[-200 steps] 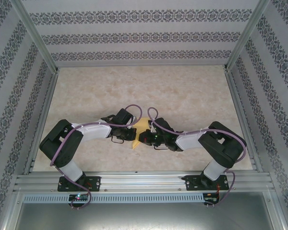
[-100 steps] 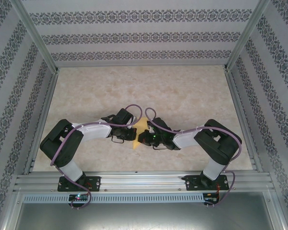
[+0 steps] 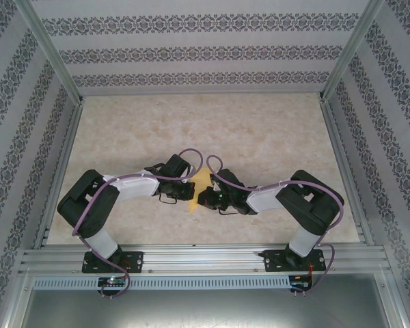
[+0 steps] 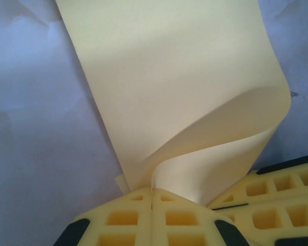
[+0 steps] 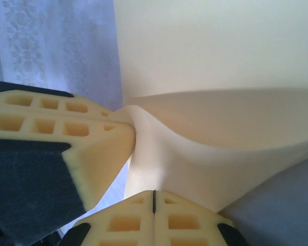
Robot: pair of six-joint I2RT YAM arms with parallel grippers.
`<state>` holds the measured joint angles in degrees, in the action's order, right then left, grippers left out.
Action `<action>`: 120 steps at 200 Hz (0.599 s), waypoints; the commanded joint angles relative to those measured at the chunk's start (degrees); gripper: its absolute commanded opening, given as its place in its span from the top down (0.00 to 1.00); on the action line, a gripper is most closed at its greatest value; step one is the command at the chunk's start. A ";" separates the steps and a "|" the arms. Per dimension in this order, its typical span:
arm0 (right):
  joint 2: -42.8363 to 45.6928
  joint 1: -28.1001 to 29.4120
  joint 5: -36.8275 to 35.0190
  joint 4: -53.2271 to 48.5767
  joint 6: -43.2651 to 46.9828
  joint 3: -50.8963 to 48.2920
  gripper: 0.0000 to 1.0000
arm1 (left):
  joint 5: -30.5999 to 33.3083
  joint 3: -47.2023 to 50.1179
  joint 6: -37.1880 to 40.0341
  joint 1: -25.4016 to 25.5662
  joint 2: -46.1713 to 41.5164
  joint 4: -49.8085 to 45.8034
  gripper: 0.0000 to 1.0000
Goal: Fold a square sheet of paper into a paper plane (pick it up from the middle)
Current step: Third fold the triangle at the center of the table.
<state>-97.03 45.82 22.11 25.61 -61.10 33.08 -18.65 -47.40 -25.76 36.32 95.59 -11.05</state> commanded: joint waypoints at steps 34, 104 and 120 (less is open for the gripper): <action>4.66 -4.50 2.30 -2.66 4.84 0.55 0.95 | 1.58 0.09 0.11 0.34 2.16 -2.39 1.00; -3.72 -6.36 1.36 -1.92 4.82 -0.34 0.96 | 2.21 -0.11 0.03 0.34 2.23 -3.09 1.00; -3.32 -6.87 3.25 0.92 3.47 -1.29 0.97 | 2.12 -0.11 0.03 0.38 2.33 -3.10 1.00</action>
<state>-98.43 39.59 24.97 25.61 -57.63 33.19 -18.61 -47.64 -25.76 36.32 95.77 -11.11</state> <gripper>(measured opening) 0.059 0.058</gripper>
